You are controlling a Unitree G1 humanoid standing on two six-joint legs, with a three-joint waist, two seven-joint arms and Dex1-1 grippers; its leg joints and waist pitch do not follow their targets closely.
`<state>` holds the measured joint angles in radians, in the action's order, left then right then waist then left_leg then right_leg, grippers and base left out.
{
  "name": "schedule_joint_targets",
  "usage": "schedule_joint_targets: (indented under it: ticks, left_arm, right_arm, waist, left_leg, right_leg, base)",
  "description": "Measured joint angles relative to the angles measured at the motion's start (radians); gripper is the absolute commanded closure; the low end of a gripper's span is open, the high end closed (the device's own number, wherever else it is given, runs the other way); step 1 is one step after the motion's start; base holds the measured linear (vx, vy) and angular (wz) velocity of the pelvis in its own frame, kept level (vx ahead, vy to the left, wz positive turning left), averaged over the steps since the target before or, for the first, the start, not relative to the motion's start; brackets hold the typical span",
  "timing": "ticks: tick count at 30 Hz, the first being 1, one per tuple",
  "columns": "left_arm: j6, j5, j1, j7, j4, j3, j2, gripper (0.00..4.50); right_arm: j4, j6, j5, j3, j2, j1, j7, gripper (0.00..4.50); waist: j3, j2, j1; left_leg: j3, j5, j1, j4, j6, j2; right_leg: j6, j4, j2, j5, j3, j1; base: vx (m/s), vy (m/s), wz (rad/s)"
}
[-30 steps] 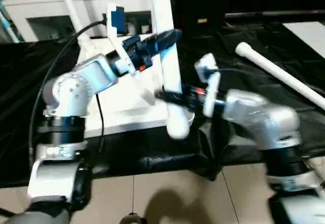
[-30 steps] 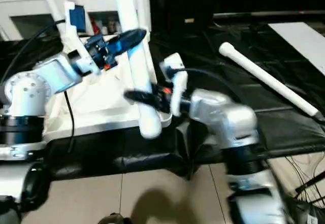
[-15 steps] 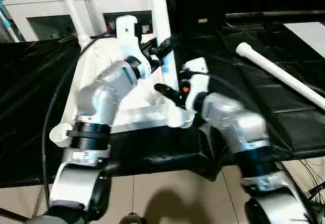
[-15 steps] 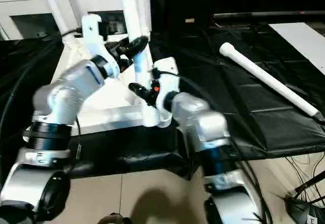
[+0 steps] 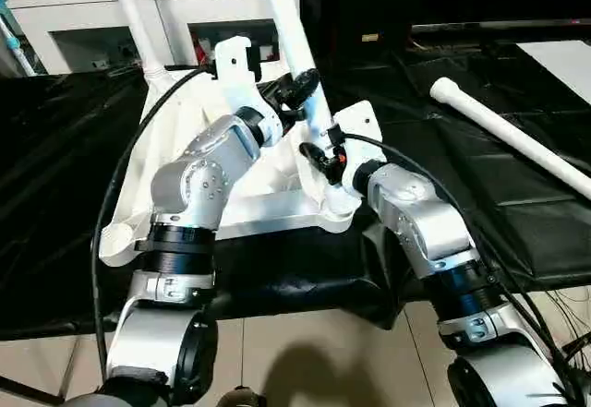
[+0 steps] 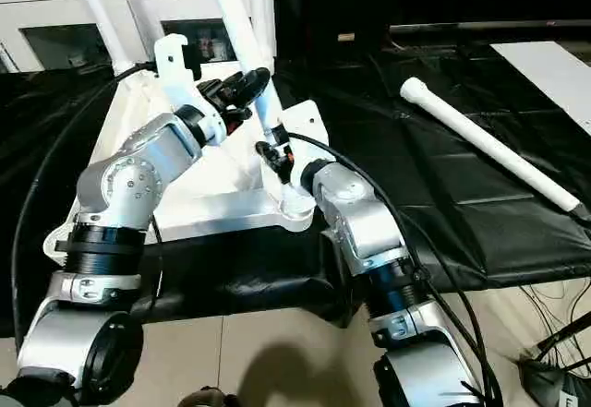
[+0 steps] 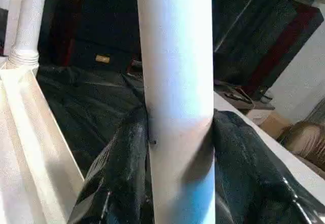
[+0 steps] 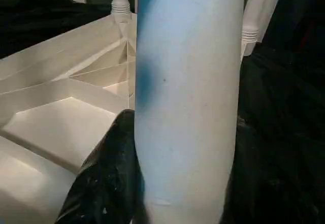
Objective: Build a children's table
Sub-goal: Pick table leg
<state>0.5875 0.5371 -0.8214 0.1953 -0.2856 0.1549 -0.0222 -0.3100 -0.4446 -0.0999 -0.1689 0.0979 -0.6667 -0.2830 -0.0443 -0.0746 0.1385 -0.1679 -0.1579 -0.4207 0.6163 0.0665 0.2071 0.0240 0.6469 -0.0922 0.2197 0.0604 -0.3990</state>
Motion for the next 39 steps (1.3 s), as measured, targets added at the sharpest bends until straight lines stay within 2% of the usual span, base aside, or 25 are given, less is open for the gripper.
schedule_joint_targets:
  ticks: [1, 2, 5, 7, 9, 15, 17, 25, 30, 31, 36, 39]
  left_arm:
    - [0.006, 0.007, 0.0, 0.006, -0.002, 0.006, 0.001, 2.7]
    - [0.013, 0.017, 0.0, 0.011, -0.003, 0.014, 0.002, 2.19]
    - [0.045, 0.056, 0.001, 0.017, -0.005, 0.038, 0.011, 2.01]
    - [0.044, 0.053, 0.006, 0.014, -0.018, 0.031, 0.017, 1.71]
    - [0.043, 0.045, 0.006, 0.008, -0.029, 0.024, 0.021, 1.6]
    - [0.036, 0.037, 0.006, 0.007, -0.038, 0.03, 0.027, 1.6]
    - [0.036, 0.037, 0.005, -0.004, -0.039, 0.036, 0.03, 1.89]
    - [0.035, 0.056, 0.005, 0.003, -0.043, 0.047, 0.03, 2.53]
    - [0.034, 0.057, 0.005, 0.018, -0.043, 0.063, 0.03, 2.66]
    - [0.033, 0.058, 0.004, 0.021, -0.043, 0.064, 0.03, 2.67]
    - [0.033, 0.063, 0.005, 0.109, -0.042, 0.05, -0.022, 2.68]
    - [0.069, 0.078, 0.005, 0.21, -0.023, 0.011, -0.082, 2.68]
  right_arm:
    - [-0.004, 0.007, 0.007, -0.002, 0.0, 0.0, 0.0, 2.68]
    - [-0.006, 0.013, 0.012, -0.004, 0.001, 0.0, -0.001, 2.68]
    - [-0.006, 0.028, 0.019, -0.004, 0.0, 0.0, -0.003, 2.68]
    - [-0.006, 0.044, 0.019, -0.005, -0.005, -0.002, -0.004, 2.68]
    - [-0.006, 0.046, 0.02, -0.005, -0.007, -0.002, -0.007, 2.68]
    - [-0.007, 0.06, 0.033, -0.005, -0.007, -0.002, -0.008, 2.68]
    - [-0.009, 0.063, 0.036, -0.006, -0.009, -0.002, -0.009, 2.68]
    - [-0.015, 0.067, 0.051, -0.014, -0.011, -0.004, -0.014, 2.68]
    - [-0.027, 0.102, 0.063, -0.016, -0.008, -0.007, -0.022, 2.68]
    - [-0.032, 0.113, 0.063, -0.016, -0.007, -0.009, -0.032, 2.12]
    - [-0.014, 0.133, -0.003, 0.02, -0.001, -0.012, -0.106, 1.82]
    - [0.021, 0.02, -0.117, 0.081, 0.018, -0.024, -0.198, 1.6]
  waist:
    - [0.0, 0.0, 0.0]
    - [0.0, 0.0, 0.0]
    - [0.0, 0.0, 0.001]
    - [0.0, 0.0, 0.001]
    - [0.0, 0.0, 0.0]
    - [0.0, 0.0, -0.002]
    - [0.0, 0.0, -0.002]
    - [0.0, -0.001, -0.002]
    - [0.0, -0.001, -0.002]
    - [0.0, -0.001, -0.002]
    - [0.0, -0.001, -0.003]
    - [0.0, -0.001, -0.002]
  left_leg:
    - [0.0, 0.0, 0.0, 0.0, 0.0, 0.0]
    - [0.0, 0.0, 0.0, 0.0, 0.0, 0.0]
    - [0.0, 0.0, 0.0, 0.0, 0.0, 0.0]
    - [0.0, 0.0, 0.0, 0.0, 0.0, 0.0]
    - [0.0, 0.0, 0.0, 0.0, 0.0, 0.0]
    - [0.001, 0.0, 0.0, 0.0, 0.0, 0.0]
    - [0.001, 0.0, 0.0, 0.0, 0.0, 0.0]
    - [0.001, 0.0, 0.0, 0.0, 0.0, 0.0]
    - [0.001, 0.0, 0.0, 0.0, 0.0, 0.0]
    - [0.001, 0.0, 0.0, 0.0, 0.0, 0.0]
    - [0.001, 0.0, 0.0, 0.0, 0.0, 0.0]
    - [0.001, 0.0, 0.0, 0.0, -0.001, 0.0]
  right_leg:
    - [0.0, 0.0, 0.0, 0.0, 0.0, 0.0]
    - [0.0, 0.0, 0.0, 0.0, 0.0, 0.0]
    - [0.0, 0.0, 0.0, 0.0, 0.0, 0.0]
    - [0.0, 0.0, 0.0, 0.0, 0.0, 0.0]
    - [0.0, 0.0, 0.0, 0.0, 0.0, 0.0]
    - [0.0, 0.0, 0.0, 0.0, 0.0, 0.0]
    - [0.0, 0.0, 0.0, 0.0, 0.0, 0.0]
    - [0.0, 0.0, 0.0, 0.0, 0.0, 0.0]
    - [0.0, 0.0, 0.0, 0.0, 0.0, 0.0]
    - [0.0, 0.0, 0.0, 0.0, 0.0, 0.0]
    - [0.0, 0.0, 0.0, 0.0, 0.0, 0.0]
    - [0.0, -0.001, 0.0, 0.0, 0.0, 0.0]
  base:
    - [0.0, 0.0, 0.0]
    - [0.0, 0.0, 0.0]
    - [0.0, 0.0, 0.0]
    - [0.0, 0.0, 0.0]
    - [0.0, 0.0, 0.0]
    - [0.0, 0.0, 0.0]
    - [0.0, 0.0, 0.0]
    - [0.0, 0.0, 0.0]
    - [0.0, 0.0, 0.0]
    - [0.0, 0.0, 0.0]
    - [0.0, 0.0, 0.0]
    - [0.0, 0.0, 0.0]
